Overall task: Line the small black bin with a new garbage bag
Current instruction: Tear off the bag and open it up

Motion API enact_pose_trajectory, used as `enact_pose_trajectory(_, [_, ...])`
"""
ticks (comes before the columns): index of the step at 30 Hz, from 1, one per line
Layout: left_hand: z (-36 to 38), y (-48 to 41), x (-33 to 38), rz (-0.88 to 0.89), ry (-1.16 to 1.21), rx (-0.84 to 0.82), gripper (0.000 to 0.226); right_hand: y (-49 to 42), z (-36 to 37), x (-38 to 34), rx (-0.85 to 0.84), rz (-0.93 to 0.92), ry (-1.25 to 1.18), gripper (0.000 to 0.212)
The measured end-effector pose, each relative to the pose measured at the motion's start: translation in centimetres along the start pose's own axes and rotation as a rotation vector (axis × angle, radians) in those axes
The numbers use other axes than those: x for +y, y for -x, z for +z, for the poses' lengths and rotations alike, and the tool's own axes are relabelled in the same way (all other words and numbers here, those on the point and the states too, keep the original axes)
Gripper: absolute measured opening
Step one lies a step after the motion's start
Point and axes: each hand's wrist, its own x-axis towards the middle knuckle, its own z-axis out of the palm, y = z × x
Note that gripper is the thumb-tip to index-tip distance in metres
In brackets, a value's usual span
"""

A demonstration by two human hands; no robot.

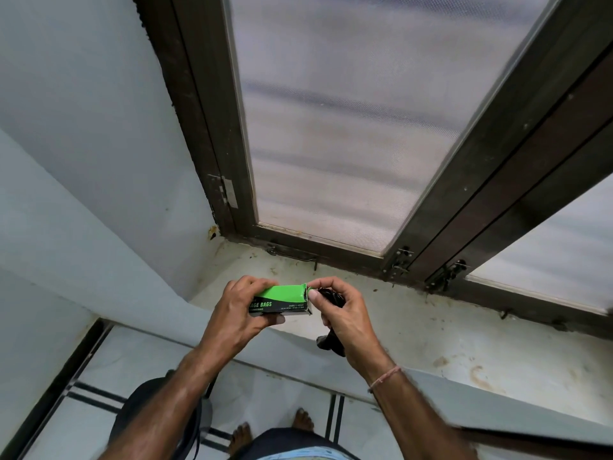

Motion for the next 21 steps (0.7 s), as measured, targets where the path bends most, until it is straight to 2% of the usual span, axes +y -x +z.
enact_pose_trajectory(13, [0.6, -0.2, 0.4, 0.037, -0.019, 0.018, 0.058, -0.6, -0.3, 0.1, 0.045, 0.094, -0.015, 0.005])
enact_pose_trajectory(18, [0.7, -0.2, 0.1, -0.022, -0.018, 0.047, 0.06, 0.0, -0.8, 0.1, -0.016, 0.086, -0.037, 0.011])
enact_pose_trajectory(21, [1.2, 0.1, 0.5, -0.043, -0.021, 0.083, 0.061, 0.0, -0.3, 0.7, 0.045, 0.072, 0.0, 0.01])
